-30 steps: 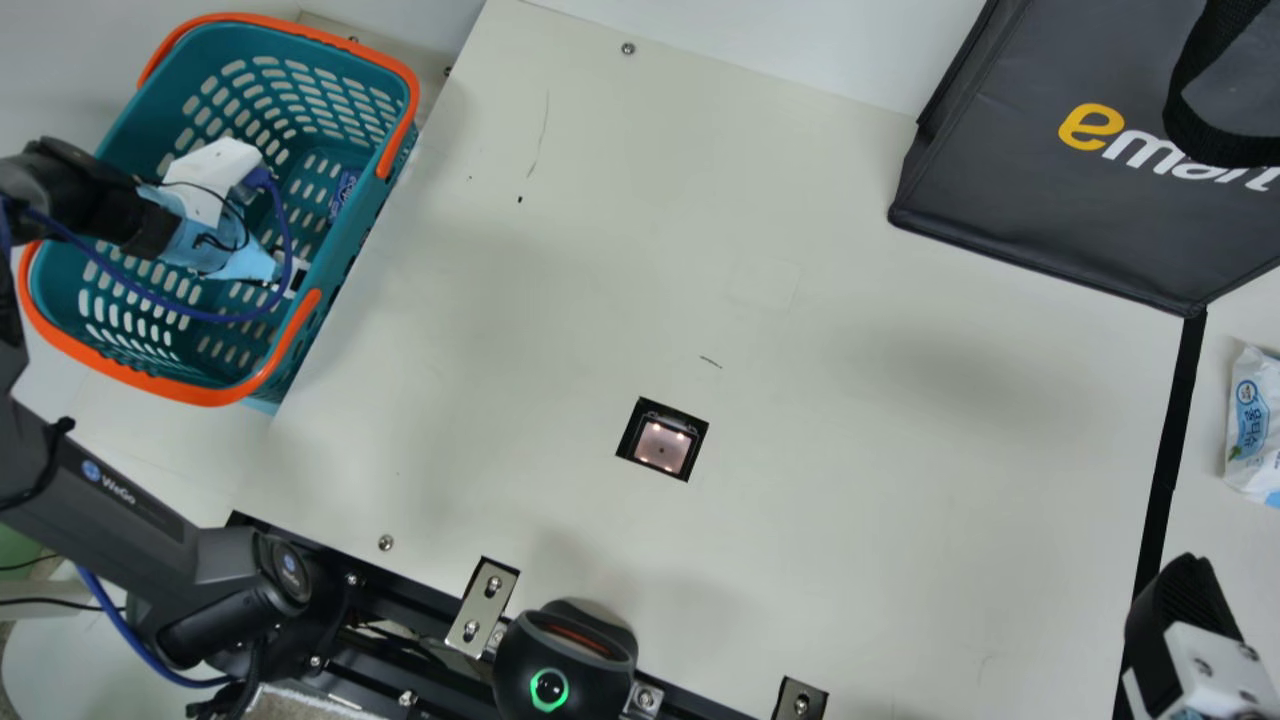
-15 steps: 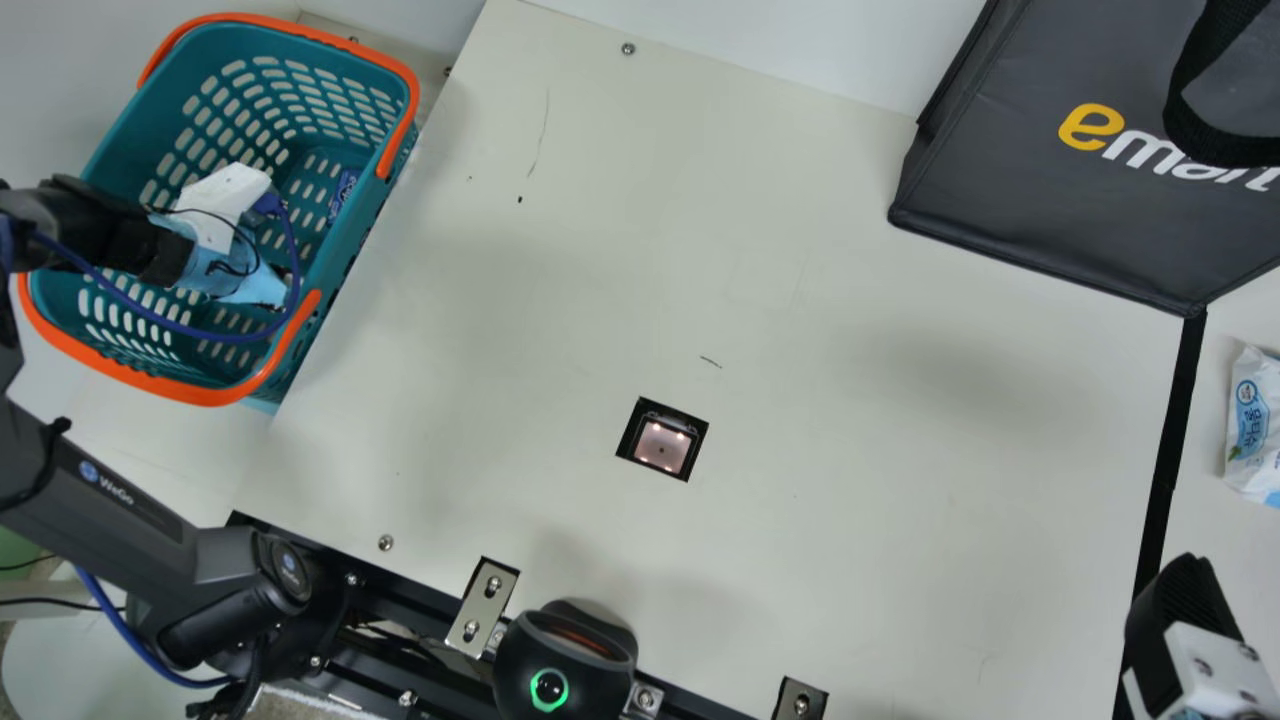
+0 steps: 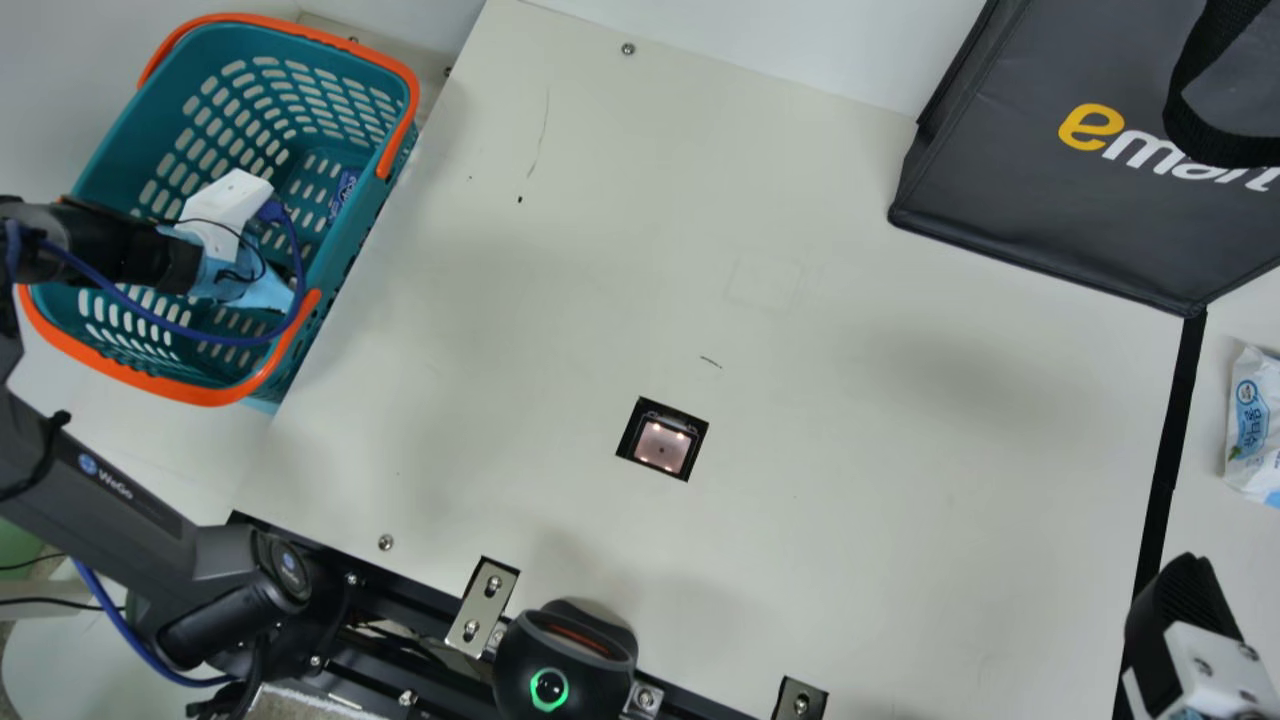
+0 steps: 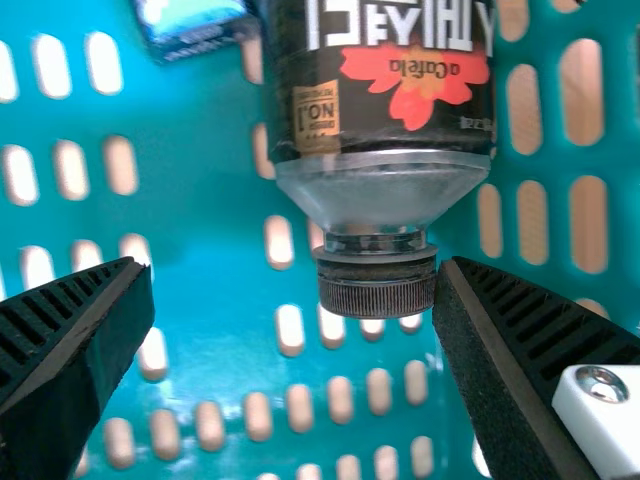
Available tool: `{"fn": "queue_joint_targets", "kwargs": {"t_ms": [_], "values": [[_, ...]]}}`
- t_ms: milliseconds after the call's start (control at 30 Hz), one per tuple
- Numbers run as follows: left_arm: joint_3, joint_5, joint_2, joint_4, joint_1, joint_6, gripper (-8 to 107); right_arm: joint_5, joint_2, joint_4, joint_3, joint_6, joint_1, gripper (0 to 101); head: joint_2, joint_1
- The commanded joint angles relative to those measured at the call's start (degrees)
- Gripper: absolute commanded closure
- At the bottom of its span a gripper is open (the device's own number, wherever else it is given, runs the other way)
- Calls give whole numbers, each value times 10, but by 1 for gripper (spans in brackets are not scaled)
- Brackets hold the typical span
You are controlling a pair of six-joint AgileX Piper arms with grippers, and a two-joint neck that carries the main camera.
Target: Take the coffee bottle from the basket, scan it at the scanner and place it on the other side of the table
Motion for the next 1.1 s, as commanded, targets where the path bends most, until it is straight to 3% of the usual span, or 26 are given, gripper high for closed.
{"fn": "queue_joint_targets", "kwargs": {"t_ms": [0, 600, 1067], "values": [[0, -13, 2, -5, 2, 10, 9, 0, 0, 0, 0, 0, 0, 6, 2, -17], [-26, 64, 15, 23, 1, 48, 9, 0, 0, 0, 0, 0, 0, 6, 2, -17], [3, 41, 18, -51, -6, 100, 9, 0, 0, 0, 0, 0, 0, 6, 2, -17]]}}
